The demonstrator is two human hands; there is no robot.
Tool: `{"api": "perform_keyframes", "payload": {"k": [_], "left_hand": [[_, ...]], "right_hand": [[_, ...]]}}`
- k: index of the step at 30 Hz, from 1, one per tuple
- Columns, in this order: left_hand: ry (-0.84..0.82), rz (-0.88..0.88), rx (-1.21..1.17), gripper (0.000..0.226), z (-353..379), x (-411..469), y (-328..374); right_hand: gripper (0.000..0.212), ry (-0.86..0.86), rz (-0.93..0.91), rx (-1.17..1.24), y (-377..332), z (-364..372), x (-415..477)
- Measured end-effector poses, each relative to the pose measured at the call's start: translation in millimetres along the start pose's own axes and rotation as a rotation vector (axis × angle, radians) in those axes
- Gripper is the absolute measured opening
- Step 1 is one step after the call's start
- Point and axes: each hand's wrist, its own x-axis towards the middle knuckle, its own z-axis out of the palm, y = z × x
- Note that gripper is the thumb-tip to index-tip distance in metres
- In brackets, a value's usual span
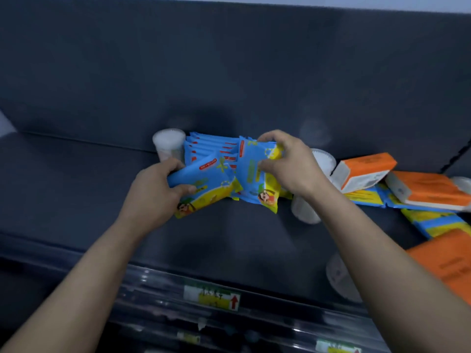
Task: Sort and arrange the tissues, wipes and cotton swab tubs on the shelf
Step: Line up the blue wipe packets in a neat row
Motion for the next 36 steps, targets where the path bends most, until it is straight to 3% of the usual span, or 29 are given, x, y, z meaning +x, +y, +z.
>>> {"api": "perform_keyframes", "payload": {"k": [3,5,9,15,18,20,22,25,29,33,36], "left_hand": [[-0.023,-0.020,-0.011,0.017,2,5,-9],[-0.046,-0.009,-0.012,0.017,4,11,-14],[-0.114,0.010,-0.018,0.017,11,30,-22],[-0.246,0.120,-0.004,0.019,15,60,-34],[-0.313,0.173,-0.023,0.019,17,72,-39],[-0.340,0.197,-0.009,0.020,19,80,-42],[-0.368,0.224,-0.010,0.020,22,85,-44],[-0.399,0.249,-0.035,0.019,26,89,-46],[-0.404,0.260,-0.034,0.021,25,90,-48],[-0.404,0.239,-0.023,0.023,23,88,-50],[-0.394,0.236,-0.022,0.023,23,86,-48]], "right_hand": [[0.025,0.058,0.043,0.017,6,6,1],[0.027,0.108,0.084,0.058,10,11,1],[0.039,0.215,0.246,0.359,20,20,2],[0.036,0.354,0.353,0.439,25,35,-5],[0.042,0.292,0.319,0.219,25,31,-10],[0.069,0.175,0.318,-0.003,20,23,-16],[0.078,0.082,0.342,-0.110,16,17,-20],[0.070,0.058,0.385,-0.172,10,13,-22],[0.061,0.156,0.362,-0.163,8,11,-19],[0.034,0.337,0.366,0.060,15,18,-14],[0.031,0.356,0.371,0.169,24,23,-13]]}}
